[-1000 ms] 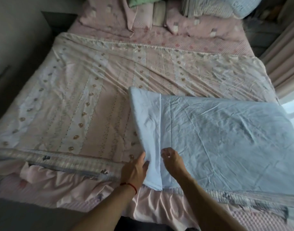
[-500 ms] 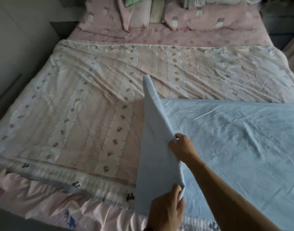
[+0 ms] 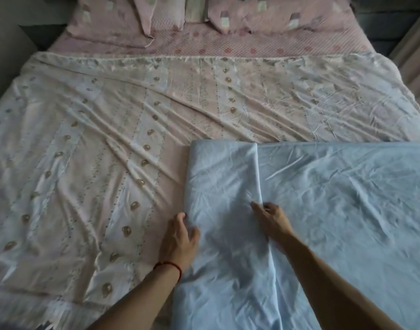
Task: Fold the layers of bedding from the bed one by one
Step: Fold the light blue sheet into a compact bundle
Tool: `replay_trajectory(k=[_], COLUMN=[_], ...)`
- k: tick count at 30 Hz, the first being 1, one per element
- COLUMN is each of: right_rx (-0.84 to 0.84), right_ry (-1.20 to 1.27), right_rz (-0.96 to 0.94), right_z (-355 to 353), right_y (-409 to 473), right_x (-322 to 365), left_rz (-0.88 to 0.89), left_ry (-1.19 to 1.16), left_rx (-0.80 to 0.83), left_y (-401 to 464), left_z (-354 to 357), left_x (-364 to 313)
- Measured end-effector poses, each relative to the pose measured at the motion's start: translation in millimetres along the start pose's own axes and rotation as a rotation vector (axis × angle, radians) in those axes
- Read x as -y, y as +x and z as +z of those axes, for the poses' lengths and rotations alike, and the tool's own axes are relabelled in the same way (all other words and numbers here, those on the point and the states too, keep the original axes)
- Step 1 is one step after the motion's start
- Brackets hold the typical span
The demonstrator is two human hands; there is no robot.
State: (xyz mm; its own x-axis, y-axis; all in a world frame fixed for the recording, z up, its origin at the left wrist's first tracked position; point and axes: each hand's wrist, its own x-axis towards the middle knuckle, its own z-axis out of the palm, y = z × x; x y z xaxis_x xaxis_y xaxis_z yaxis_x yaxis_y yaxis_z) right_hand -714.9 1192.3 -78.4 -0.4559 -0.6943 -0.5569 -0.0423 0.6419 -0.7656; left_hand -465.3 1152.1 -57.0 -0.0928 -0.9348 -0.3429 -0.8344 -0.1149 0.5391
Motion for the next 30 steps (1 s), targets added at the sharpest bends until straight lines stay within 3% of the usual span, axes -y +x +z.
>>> replay_trajectory(k=[6, 10, 13, 17, 24, 30], right_rx=[-0.113, -0.213, -0.181, -0.056, 0.105, 0.01], right_ry=[0.078, -0.087, -0.093, 0.081, 0.013, -0.21], right_rz=[-0.07, -0.1, -0.063, -0.011, 0.154, 0.202], right_z=[15, 18, 17, 6, 0, 10], right_y=[77, 81, 82, 70, -63, -160], right_x=[47, 52, 30, 29, -65, -120], left_rz=[-0.181, -0.241, -0.287, -0.309, -0.275, -0.326], left_ry=[-0.184, -0.274, -0.414, -0.561, -0.624, -0.414], left_rx=[0.043, 0.085, 0.126, 0.2, 0.225, 0.282], left_y=[92, 118, 121, 130, 20, -105], left_z=[5, 12, 26, 34, 6, 9], left_x=[-25, -15, -5, 18, 12, 71])
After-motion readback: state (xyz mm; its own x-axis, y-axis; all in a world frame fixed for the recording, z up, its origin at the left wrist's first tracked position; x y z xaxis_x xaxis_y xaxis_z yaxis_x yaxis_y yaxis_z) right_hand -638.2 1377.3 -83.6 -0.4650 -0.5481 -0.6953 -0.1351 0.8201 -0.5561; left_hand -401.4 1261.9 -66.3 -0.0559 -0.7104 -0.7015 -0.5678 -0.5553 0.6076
